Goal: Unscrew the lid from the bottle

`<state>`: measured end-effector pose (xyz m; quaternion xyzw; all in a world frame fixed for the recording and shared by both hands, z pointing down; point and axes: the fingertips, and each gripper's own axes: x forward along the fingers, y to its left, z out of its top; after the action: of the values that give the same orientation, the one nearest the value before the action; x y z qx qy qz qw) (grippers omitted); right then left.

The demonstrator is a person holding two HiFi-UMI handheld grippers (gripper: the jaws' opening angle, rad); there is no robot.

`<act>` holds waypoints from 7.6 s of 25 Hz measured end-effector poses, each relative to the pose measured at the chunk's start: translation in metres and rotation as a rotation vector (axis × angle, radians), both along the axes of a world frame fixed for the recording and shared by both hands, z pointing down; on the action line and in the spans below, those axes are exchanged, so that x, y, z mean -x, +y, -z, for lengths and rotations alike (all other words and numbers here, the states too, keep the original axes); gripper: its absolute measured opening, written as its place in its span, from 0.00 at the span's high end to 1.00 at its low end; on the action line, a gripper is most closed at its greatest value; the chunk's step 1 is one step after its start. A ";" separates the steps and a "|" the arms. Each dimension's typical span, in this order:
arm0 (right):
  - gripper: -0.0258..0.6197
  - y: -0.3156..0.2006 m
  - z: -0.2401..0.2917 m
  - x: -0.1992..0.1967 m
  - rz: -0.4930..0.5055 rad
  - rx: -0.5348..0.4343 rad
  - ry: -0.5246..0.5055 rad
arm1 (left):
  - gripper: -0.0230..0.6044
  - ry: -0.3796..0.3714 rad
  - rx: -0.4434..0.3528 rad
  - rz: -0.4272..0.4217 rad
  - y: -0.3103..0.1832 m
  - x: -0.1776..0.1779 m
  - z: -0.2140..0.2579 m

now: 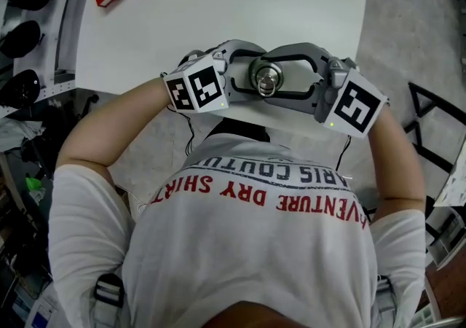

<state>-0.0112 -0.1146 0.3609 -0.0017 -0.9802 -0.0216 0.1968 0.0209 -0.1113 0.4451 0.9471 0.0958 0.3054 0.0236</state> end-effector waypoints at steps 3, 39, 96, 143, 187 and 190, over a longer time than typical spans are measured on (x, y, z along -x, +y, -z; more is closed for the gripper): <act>0.55 0.000 0.000 0.001 -0.010 0.007 0.015 | 0.37 0.007 0.002 0.000 0.000 0.002 0.001; 0.57 -0.005 -0.003 -0.024 -0.784 -0.019 -0.136 | 0.37 0.132 -0.054 0.834 -0.010 -0.004 0.000; 0.60 0.003 -0.002 -0.007 -0.081 -0.021 0.041 | 0.37 -0.053 -0.005 0.015 0.003 0.001 -0.002; 0.56 0.005 0.000 -0.023 -0.785 0.038 -0.145 | 0.37 0.094 -0.028 0.822 -0.009 -0.004 0.004; 0.62 0.005 -0.008 -0.010 -0.279 -0.034 0.058 | 0.37 -0.019 0.015 0.262 0.003 0.007 -0.005; 0.62 0.007 -0.007 -0.012 -0.219 -0.046 0.066 | 0.37 -0.035 0.012 0.175 0.006 0.005 -0.004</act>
<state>0.0011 -0.1075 0.3674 0.1095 -0.9667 -0.0225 0.2303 0.0160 -0.1055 0.4490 0.9462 0.0141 0.3180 0.0575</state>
